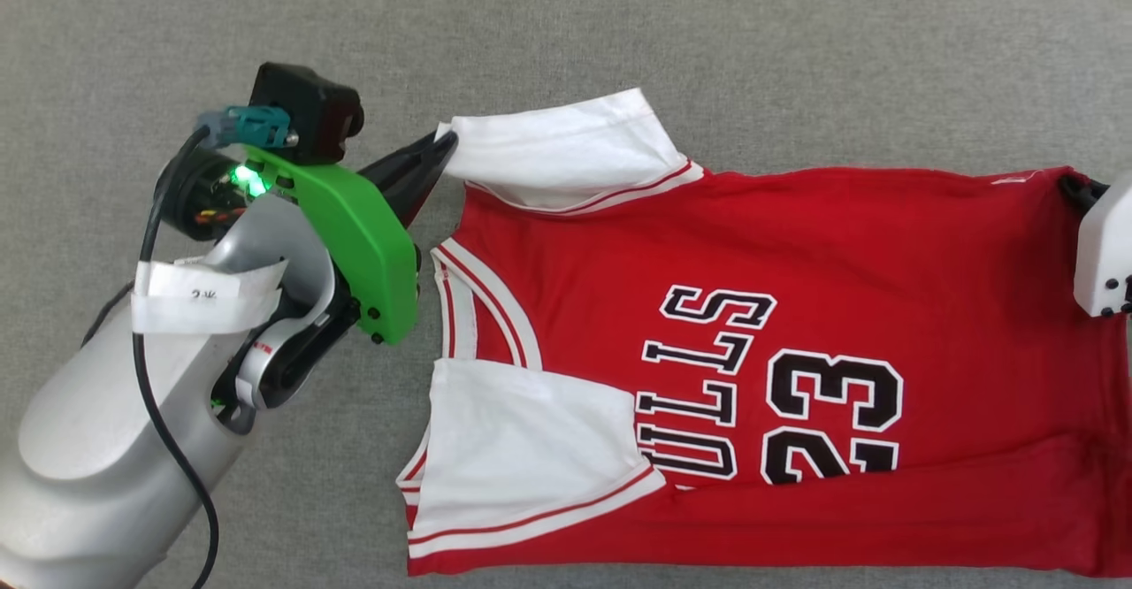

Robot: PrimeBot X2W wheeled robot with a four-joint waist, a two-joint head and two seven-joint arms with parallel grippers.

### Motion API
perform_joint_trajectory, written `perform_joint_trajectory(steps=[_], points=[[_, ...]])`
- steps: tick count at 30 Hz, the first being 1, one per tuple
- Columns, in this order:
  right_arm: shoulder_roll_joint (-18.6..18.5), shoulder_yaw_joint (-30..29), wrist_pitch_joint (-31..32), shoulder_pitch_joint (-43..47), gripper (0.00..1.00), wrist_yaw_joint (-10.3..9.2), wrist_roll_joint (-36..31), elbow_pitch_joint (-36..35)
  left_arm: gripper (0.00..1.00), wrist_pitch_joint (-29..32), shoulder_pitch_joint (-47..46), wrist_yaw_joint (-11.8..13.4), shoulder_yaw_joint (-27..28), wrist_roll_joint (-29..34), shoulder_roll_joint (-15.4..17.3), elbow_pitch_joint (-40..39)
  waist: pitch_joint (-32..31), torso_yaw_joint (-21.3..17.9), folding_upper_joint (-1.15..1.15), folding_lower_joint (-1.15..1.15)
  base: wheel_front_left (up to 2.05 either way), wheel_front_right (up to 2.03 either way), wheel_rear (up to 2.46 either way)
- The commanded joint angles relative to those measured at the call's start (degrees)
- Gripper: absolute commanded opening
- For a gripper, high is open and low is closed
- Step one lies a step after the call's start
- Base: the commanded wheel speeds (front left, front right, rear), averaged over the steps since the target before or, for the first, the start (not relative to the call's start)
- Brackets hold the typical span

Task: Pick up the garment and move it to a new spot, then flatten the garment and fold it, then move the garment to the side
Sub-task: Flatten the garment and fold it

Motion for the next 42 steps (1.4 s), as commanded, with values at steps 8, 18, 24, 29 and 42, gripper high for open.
perform_joint_trajectory(steps=[8,18,24,29,42], points=[[3.43,-5.86,-9.0,4.61,0.0,-0.05,3.78,3.53,0.0,-3.36,6.14,1.89,1.59,-2.48,0.64,1.95,-6.4,-1.16,0.0,0.0,0.0,0.0,0.0],[4.53,-7.11,-15.25,13.04,0.0,-0.05,8.46,3.47,0.0,-5.9,14.31,3.7,2.06,-5.46,1.31,0.6,-11.56,-0.63,0.0,0.0,0.0,0.0,0.0],[4.07,-6.87,-18.74,18.91,0.0,-0.05,10.38,1.38,0.0,-6.58,19.83,5.26,1.42,-6.74,1.92,-0.92,-13.47,-0.4,0.0,0.0,0.0,0.0,0.0],[3.3,-6.59,-21.71,23.45,0.0,-0.05,12.93,-0.41,0.0,-7.4,24.99,6.84,0.78,-8.07,1.95,-1.56,-14.56,-0.43,0.0,0.0,0.0,0.0,0.0],[-1.42,-1.03,-23.9,31.83,0.0,-0.05,16.1,-3.49,0.0,-5.63,30.63,8.2,-3.52,-7.41,2.25,1.7,-15.75,-0.67,0.0,0.0,0.0,0.0,0.0]])
